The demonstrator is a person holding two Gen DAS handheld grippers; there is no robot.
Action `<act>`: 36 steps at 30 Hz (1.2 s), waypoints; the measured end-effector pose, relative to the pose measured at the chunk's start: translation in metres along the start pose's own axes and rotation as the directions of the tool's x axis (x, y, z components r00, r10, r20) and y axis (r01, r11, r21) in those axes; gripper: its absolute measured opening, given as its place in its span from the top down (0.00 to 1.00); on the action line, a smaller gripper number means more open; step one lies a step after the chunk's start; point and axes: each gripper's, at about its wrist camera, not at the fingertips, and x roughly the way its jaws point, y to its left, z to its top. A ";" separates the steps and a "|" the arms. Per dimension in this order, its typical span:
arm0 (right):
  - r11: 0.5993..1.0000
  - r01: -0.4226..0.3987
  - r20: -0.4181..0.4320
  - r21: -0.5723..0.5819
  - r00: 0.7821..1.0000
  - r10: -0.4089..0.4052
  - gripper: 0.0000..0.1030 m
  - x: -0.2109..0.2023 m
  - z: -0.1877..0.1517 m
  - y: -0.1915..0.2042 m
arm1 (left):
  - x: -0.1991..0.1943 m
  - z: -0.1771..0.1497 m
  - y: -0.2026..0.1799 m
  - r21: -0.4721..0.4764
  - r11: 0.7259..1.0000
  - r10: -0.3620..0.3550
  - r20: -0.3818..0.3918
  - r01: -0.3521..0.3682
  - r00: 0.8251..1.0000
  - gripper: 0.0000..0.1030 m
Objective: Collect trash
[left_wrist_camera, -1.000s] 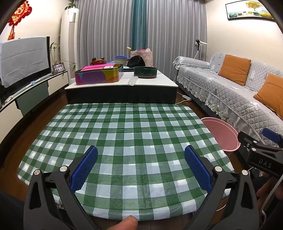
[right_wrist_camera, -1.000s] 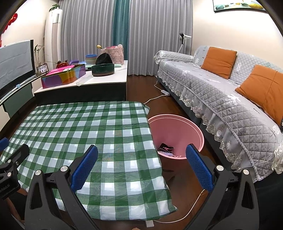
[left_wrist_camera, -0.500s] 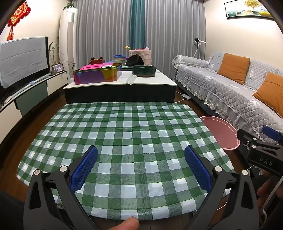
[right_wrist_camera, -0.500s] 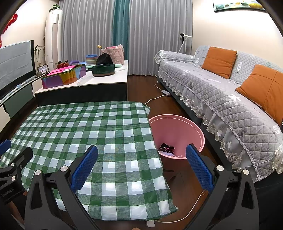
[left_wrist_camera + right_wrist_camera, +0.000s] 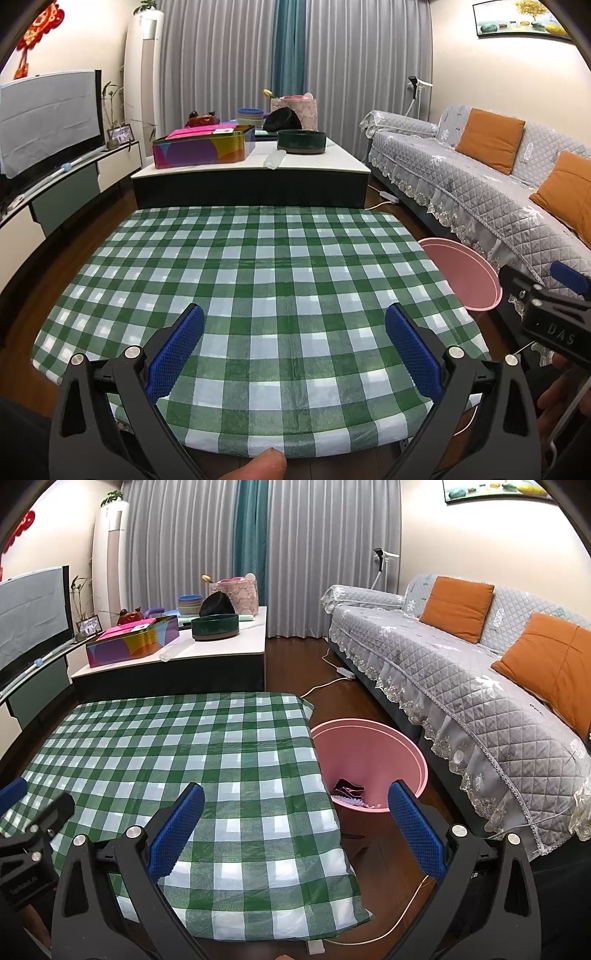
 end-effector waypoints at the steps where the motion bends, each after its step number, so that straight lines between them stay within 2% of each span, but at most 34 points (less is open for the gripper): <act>1: 1.000 0.000 0.001 0.001 1.000 0.000 0.05 -0.001 0.000 0.000 | 0.000 -0.001 -0.001 0.003 1.000 0.002 0.000 -0.002 1.000 0.08; 7: 1.000 0.001 0.001 0.010 1.000 -0.001 0.05 -0.002 0.001 -0.003 | -0.002 -0.003 -0.008 0.038 0.999 0.005 0.016 -0.006 1.000 0.08; 36: 1.000 0.003 -0.001 0.012 1.000 -0.003 0.05 -0.002 0.003 -0.007 | 0.005 -0.004 -0.004 0.011 1.000 0.000 -0.012 0.000 1.000 0.08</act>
